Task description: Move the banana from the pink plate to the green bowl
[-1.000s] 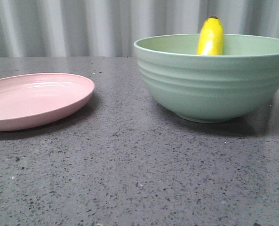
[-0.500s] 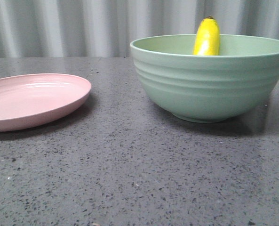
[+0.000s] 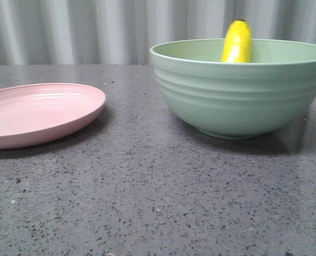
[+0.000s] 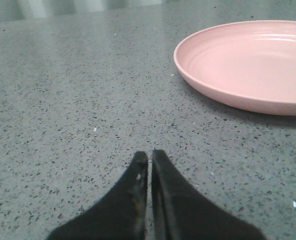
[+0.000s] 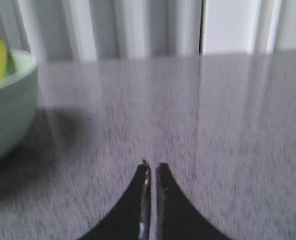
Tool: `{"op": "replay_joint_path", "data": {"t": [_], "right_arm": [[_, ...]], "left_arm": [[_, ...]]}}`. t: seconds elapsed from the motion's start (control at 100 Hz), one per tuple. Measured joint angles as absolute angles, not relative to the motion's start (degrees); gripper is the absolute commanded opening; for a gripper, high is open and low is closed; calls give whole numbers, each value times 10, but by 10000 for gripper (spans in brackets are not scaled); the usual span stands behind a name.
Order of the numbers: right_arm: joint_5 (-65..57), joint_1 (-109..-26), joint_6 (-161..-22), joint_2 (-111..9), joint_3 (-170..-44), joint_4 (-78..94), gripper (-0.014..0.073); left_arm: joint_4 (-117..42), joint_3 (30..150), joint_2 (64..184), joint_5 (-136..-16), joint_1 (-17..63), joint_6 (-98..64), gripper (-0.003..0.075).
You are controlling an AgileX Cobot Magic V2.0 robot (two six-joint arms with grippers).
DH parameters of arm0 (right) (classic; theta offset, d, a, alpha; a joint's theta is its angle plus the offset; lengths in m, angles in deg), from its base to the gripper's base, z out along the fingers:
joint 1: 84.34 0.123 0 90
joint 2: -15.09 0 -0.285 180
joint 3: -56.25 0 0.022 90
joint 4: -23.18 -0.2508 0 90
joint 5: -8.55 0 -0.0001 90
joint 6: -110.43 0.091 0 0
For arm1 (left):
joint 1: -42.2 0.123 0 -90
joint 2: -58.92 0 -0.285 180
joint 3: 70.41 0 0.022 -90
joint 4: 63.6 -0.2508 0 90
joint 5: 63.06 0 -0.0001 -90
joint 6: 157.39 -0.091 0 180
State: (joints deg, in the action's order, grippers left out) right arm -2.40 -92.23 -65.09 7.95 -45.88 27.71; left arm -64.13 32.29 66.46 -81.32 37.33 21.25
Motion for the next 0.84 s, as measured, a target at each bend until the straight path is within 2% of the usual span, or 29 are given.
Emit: {"op": "replay_joint_path", "data": {"t": [0.22,0.84], "right_arm": [[-99,-922,-663,80,-459,271,-71],[-101,-922,-665,80,-459,270,-71]], "left_arm": [[-641,324,665,-813,373,212,-20],[-641,324,665,-813,373,212,-20]]}}
